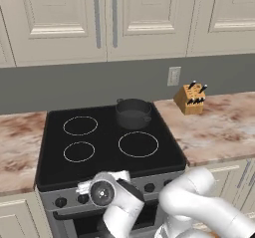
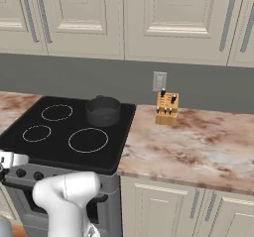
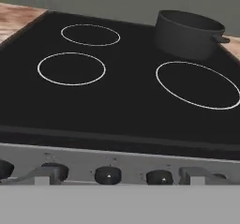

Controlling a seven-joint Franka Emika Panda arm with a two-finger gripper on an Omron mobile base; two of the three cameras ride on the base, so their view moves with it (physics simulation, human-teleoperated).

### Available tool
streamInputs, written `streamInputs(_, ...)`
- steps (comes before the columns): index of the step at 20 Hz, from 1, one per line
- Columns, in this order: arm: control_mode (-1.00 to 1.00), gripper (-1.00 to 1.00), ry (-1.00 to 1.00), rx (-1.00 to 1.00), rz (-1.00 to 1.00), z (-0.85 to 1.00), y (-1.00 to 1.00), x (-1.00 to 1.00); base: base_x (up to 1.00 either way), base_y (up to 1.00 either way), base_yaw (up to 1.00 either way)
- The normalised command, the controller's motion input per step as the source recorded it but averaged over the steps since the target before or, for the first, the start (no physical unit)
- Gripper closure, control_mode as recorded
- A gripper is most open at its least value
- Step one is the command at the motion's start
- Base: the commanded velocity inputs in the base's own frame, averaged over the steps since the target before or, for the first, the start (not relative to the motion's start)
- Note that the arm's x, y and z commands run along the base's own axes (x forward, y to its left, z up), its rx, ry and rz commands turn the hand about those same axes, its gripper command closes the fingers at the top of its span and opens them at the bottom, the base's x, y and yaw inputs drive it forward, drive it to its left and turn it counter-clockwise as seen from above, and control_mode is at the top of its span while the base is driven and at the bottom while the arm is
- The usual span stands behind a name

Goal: Turn on the rear right burner of the stove.

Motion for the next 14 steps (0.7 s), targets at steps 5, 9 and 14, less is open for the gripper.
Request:
streamInputs(5, -1.0, -1.0, -0.43, 0.0, 0.0, -0.64, 0.0, -0.23, 0.0, 0.0, 0.0)
streamInputs(9, -1.0, -1.0, -0.32, 0.0, 0.0, -0.65, 0.0, -0.03, 0.0, 0.0, 0.0)
streamInputs(14, -1.0, -1.0, -0.09, 0.0, 0.0, -0.22, 0.0, -0.03, 0.0, 0.0, 0.0)
